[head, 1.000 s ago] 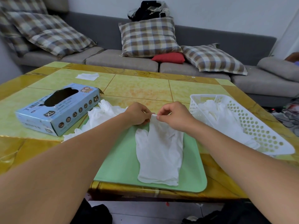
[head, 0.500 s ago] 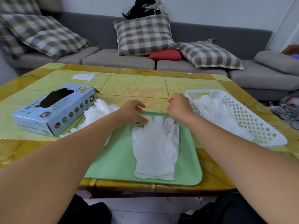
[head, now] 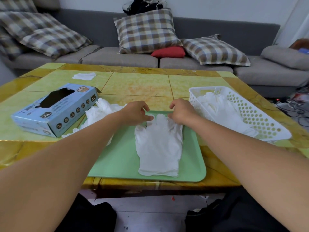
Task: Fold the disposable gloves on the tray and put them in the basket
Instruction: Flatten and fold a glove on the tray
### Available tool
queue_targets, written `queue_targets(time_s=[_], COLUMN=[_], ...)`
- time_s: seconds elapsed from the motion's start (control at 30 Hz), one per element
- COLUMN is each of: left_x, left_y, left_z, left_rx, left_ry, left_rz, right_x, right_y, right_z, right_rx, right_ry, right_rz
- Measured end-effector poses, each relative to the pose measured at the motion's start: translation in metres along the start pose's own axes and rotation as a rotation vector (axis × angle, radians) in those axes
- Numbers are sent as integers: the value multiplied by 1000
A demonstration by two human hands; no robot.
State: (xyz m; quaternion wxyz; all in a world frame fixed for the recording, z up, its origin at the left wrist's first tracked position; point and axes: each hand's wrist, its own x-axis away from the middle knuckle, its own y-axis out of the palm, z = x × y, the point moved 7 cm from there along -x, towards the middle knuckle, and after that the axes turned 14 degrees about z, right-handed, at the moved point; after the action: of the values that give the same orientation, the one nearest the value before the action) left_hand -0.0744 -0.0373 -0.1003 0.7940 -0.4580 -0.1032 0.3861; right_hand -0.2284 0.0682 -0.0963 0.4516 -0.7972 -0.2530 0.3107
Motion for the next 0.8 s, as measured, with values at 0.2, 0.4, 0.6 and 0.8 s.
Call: queue_targets(time_s=[0.2,0.4,0.6,0.8], left_x=[25,29,32,63], left_y=[-3,-3,-12,-19], left_z=[-15,-17,-8,36], left_rx=[10,141,75,-90], left_ry=[-90,-182,-86,326], left_rz=[-352,-248,-131,-274], right_x=[13,23,50,137], right_y=[-3,-11,-53,-24], right_z=[16,19,-29,-46], right_rx=[205,65,-132,-65], right_ry=[32,91,-341,-661], right_rz=[-221,-155,-127,-764])
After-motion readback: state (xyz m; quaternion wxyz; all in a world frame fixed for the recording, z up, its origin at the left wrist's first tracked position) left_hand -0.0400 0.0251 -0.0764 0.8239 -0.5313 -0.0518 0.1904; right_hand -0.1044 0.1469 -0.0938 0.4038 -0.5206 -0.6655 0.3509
